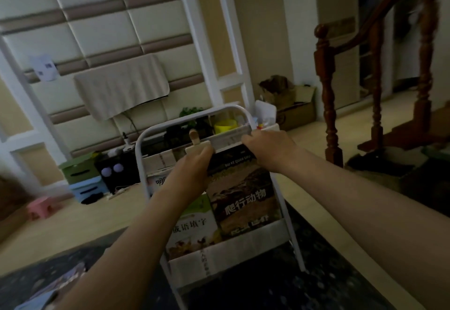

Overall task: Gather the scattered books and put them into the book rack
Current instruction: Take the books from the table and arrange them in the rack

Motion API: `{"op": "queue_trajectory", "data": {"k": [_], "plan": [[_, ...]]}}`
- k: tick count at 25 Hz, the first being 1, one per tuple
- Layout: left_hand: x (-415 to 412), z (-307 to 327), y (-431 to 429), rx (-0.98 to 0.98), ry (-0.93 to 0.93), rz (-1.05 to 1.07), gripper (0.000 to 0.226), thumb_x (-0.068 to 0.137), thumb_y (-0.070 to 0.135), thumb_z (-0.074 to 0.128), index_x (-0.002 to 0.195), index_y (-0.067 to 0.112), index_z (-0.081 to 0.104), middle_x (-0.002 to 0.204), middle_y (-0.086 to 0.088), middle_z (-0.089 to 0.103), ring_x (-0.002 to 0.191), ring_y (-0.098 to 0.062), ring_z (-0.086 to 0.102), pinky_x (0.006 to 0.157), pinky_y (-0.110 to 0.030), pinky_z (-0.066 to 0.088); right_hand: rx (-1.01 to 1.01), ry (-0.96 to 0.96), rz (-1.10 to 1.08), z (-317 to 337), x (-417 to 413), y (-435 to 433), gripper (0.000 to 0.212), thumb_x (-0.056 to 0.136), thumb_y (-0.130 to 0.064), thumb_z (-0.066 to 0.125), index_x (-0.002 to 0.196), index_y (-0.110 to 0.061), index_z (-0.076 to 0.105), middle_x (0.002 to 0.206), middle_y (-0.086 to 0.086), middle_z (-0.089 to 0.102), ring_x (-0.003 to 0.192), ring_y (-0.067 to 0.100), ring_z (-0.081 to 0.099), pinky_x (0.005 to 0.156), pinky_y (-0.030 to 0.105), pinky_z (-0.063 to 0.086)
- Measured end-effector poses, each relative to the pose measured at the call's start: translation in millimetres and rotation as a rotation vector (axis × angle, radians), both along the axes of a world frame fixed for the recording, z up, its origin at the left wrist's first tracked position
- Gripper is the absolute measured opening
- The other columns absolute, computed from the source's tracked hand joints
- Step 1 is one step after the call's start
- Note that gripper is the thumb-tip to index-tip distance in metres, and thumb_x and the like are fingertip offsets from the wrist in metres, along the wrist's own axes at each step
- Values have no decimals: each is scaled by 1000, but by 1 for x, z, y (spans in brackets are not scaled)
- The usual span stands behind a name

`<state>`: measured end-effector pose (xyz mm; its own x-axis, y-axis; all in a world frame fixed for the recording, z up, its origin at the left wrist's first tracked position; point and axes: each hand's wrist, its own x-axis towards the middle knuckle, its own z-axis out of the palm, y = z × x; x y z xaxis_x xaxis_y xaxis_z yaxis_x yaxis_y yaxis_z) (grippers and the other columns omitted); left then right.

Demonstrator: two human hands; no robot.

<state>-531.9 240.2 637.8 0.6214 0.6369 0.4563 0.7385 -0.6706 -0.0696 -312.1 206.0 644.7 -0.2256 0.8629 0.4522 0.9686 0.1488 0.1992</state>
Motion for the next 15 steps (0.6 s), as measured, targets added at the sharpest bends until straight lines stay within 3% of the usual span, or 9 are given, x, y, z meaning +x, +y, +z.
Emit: {"op": "queue_trajectory", "data": {"k": [4,6,10,15], "plan": [[3,-19,13,-13,21,65,32,86,8,67,116,13,55,113,-10,62,101,-29,60,79,-41,53,61,-21,16,-26,3,13,27,92,-3,56,117,-13,54,113,9,62,107,34,61,82,50,50],[2,-30,20,-18,64,108,29,86,8,66,113,12,55,111,-9,62,100,-29,60,79,-42,53,79,-26,31,-40,-1,19,28,93,-3,55,119,-11,54,116,11,60,108,33,58,81,47,51],[5,-47,25,44,128,168,20,88,11,62,106,14,53,102,-6,64,89,-27,63,70,-39,52,107,-48,43,-66,-7,37,25,97,-6,47,120,-7,55,123,15,59,113,32,55,92,42,45],[10,-65,23,83,168,226,21,89,14,62,108,15,53,100,-2,65,78,-22,64,64,-35,54,91,-23,90,-89,-9,56,42,98,-7,44,140,-3,40,135,22,53,124,38,49,102,43,40]]}}
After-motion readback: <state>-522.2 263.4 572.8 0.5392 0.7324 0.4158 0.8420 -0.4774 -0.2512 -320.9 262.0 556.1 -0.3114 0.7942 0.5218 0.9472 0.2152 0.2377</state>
